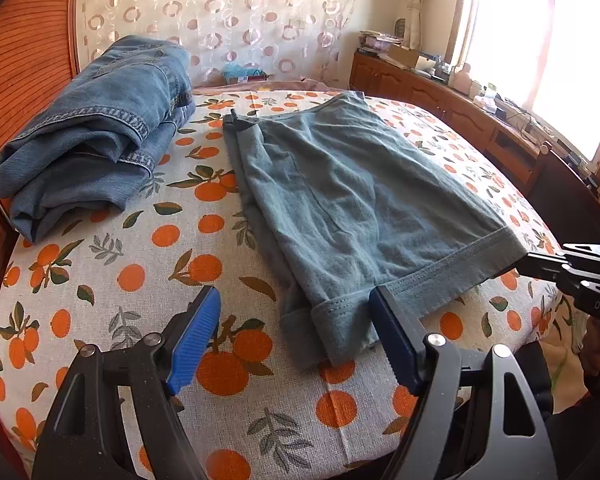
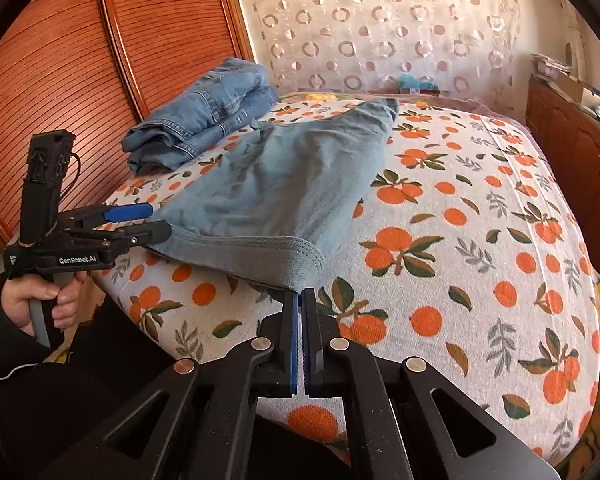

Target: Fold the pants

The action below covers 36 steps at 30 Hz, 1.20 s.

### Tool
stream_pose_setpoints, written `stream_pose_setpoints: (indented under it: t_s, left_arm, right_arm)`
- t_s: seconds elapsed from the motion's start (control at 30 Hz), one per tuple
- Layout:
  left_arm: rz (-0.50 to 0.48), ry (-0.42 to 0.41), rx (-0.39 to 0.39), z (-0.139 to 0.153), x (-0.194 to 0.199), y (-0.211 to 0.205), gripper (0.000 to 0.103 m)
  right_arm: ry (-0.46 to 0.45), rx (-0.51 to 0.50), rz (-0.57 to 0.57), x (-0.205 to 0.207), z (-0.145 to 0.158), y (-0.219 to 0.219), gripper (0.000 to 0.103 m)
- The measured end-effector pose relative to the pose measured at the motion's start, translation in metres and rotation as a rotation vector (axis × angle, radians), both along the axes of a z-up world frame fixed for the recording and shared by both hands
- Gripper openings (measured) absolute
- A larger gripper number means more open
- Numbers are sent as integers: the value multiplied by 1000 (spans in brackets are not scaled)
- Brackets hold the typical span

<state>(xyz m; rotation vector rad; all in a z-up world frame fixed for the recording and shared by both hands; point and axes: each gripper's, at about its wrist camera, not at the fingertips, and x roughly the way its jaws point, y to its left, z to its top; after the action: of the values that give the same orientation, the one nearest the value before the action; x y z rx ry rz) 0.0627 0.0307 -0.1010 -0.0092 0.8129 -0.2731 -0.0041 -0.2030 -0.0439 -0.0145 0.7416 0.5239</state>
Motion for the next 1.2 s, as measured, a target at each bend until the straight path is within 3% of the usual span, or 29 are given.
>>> stream_pose_setpoints:
  t_s: [0.17,0.37,0.47,0.63,0.87,1.2]
  left_arm:
    - [3,-11,-2,2,0,1,77]
    - [-17,-50,10,16,7,-3,77]
    - [-35,-69,23,25,20,-6,77]
    - [-51,-79,35,34,53,-9,77]
    - [-47,-51,53,37,112,-8,65]
    - [-29,23,89,25,186,-5,47]
  right_arm:
    - [21,20,-22,3,1,-5,1]
    - [-26,23,-51,1,16,-15,5]
    - [-53,9,-62,9,21,-16,11]
    - [-90,6,-66,42,31,-11,36]
    - [-130,-48,-45,102,37,2,39]
    - [-52,-103,5,203,19,38,39]
